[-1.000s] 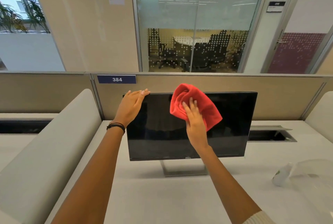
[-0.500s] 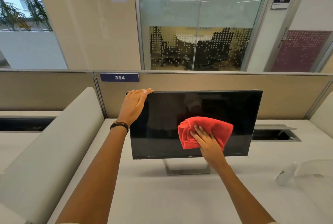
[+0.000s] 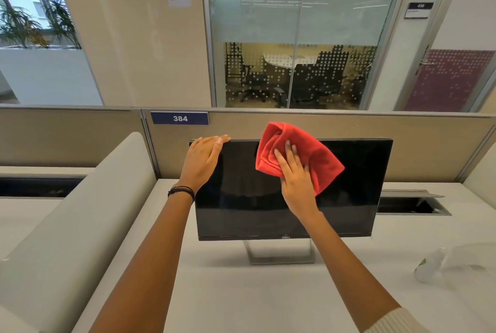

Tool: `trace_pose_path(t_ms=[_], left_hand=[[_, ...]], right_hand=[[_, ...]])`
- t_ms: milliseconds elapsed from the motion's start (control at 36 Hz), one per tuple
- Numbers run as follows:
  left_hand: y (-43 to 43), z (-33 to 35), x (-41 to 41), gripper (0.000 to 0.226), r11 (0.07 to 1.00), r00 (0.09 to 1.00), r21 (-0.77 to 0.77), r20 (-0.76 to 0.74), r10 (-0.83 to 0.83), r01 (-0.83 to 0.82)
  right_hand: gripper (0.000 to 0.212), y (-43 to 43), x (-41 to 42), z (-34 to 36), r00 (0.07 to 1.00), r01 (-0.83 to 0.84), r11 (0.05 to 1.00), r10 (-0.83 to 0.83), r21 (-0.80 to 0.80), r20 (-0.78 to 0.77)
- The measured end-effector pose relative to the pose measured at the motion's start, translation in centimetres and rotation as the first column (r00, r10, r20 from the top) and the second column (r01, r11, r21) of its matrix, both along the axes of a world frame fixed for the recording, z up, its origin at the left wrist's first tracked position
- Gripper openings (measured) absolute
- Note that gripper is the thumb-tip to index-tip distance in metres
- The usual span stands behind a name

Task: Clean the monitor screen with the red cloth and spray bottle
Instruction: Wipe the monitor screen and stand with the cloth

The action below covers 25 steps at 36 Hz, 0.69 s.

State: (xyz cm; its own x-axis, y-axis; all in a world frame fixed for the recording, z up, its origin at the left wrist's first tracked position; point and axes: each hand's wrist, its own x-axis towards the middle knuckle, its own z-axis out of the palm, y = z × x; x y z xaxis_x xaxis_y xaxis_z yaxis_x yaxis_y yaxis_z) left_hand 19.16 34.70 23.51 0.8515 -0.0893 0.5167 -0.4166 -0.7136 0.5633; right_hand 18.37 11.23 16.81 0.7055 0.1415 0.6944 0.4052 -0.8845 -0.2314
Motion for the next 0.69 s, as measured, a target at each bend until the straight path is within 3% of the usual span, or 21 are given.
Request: trace_pose_path(t_ms=[111, 528, 611, 694], left_hand=[[-0.1, 0.0, 0.0, 0.037, 1.000, 1.000, 0.001, -0.015, 0.005, -0.005], [0.7, 0.9, -0.1, 0.039, 0.998, 0.993, 0.032, -0.109, -0.055, 0.059], [1.5, 1.4, 0.0, 0.040, 0.993, 0.980, 0.037, -0.171, -0.101, 0.109], [2.5, 1.4, 0.1, 0.041, 0.991, 0.976, 0.078, -0.196, -0.096, 0.113]], right_hand=[[0.060, 1.1, -0.3, -1.3, 1.000, 0.027, 1.000, -0.027, -0.013, -0.001], [0.080, -1.0, -4.6, -8.7, 0.988, 0.028, 0.953, -0.073, -0.301, -0.137], [0.080, -2.1, -5.0, -9.0, 0.983, 0.048, 0.960, -0.094, -0.277, -0.158], [0.069, -2.0, -4.7, -7.9, 0.978, 0.066, 0.990, -0.088, -0.122, -0.187]])
